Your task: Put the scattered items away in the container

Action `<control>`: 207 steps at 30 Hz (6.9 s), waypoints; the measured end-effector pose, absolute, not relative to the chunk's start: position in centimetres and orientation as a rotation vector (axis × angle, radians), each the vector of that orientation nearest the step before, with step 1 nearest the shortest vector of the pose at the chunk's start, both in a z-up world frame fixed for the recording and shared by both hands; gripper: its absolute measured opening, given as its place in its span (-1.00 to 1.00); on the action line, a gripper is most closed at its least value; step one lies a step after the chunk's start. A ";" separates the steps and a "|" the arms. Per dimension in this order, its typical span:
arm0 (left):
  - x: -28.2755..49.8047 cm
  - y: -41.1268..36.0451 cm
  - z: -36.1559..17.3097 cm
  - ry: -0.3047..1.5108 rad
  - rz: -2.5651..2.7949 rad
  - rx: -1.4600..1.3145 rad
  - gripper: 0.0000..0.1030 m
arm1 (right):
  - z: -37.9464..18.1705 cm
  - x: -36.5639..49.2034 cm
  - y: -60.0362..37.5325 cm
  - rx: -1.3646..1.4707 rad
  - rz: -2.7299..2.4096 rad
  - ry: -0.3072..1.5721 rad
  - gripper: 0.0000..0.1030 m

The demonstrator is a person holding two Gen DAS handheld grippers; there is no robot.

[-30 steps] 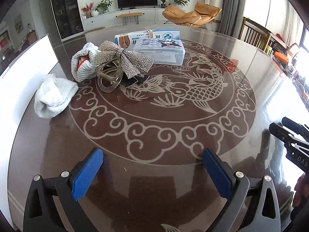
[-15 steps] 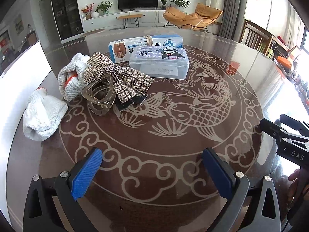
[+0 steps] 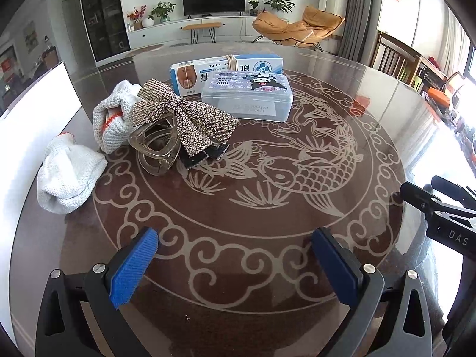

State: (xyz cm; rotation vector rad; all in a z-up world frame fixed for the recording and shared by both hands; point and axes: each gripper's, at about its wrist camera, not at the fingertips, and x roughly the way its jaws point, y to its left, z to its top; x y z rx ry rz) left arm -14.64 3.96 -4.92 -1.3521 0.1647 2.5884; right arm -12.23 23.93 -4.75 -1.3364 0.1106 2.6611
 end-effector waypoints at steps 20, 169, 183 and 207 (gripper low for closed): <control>-14.5 4.0 -5.0 0.164 2.589 -1.352 1.00 | -4.7 -12.2 24.0 -1.337 2.661 0.111 0.72; -14.5 -10.9 -4.2 0.084 2.706 -1.304 -0.15 | -3.7 -23.7 1.0 -1.778 3.212 -0.661 0.62; -14.1 -11.3 -4.5 0.094 2.712 -1.305 -0.09 | -4.4 -20.8 5.2 -1.819 3.227 -0.567 0.68; -14.1 -11.0 -4.6 0.089 2.701 -1.302 -0.03 | -3.3 -24.9 1.6 -1.667 3.311 -0.450 0.03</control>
